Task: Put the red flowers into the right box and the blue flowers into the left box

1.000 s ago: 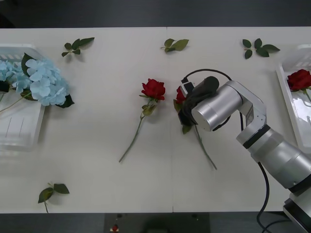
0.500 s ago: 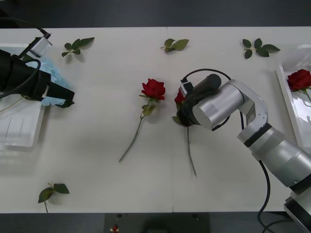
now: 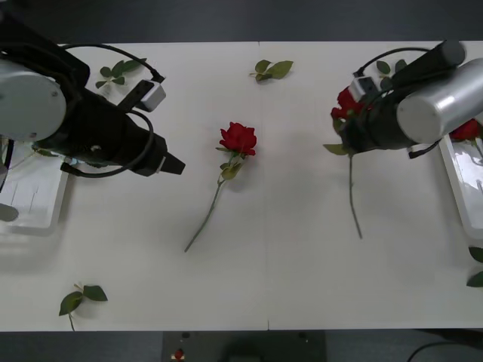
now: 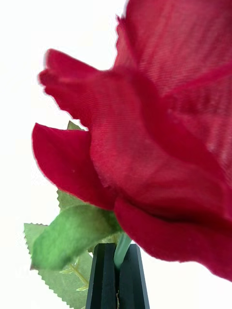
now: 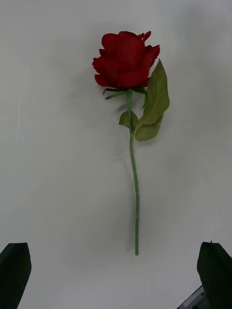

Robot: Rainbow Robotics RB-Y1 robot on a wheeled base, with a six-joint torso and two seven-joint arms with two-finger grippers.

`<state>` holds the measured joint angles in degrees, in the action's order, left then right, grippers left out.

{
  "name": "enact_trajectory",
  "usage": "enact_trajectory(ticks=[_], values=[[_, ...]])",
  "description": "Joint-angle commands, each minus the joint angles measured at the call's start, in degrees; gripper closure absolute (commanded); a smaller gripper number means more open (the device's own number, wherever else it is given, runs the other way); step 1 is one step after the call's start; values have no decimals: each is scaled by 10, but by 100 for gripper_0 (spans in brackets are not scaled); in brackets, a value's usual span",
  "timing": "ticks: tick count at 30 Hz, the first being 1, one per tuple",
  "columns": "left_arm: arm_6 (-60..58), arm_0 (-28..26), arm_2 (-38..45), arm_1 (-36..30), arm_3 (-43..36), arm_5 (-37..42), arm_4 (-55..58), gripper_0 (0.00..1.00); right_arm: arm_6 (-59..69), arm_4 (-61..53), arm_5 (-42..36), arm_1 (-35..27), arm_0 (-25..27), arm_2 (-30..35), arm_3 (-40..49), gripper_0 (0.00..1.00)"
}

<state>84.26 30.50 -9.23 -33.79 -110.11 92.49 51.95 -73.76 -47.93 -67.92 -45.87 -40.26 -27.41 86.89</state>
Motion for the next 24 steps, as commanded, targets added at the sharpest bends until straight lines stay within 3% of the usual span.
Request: enact_trajectory(ticks=[1, 6, 13, 24], values=[[-85, 7, -50, 8, -31, -28, -52, 0, -13, -32, -10, -86, -25, 25, 29, 100], [-155, 24, -124, 28, -27, -57, -121, 0, -69, -37, -9, -176, -27, 25, 23, 100], [-211, 66, -228, 43, 28, -95, -205, 0, -139, -41, 2, -243, -28, 25, -45, 100], [-193, 141, -290, 94, 205, -159, -219, 0, -254, 28, 116, -245, -28, 25, -189, 100]])
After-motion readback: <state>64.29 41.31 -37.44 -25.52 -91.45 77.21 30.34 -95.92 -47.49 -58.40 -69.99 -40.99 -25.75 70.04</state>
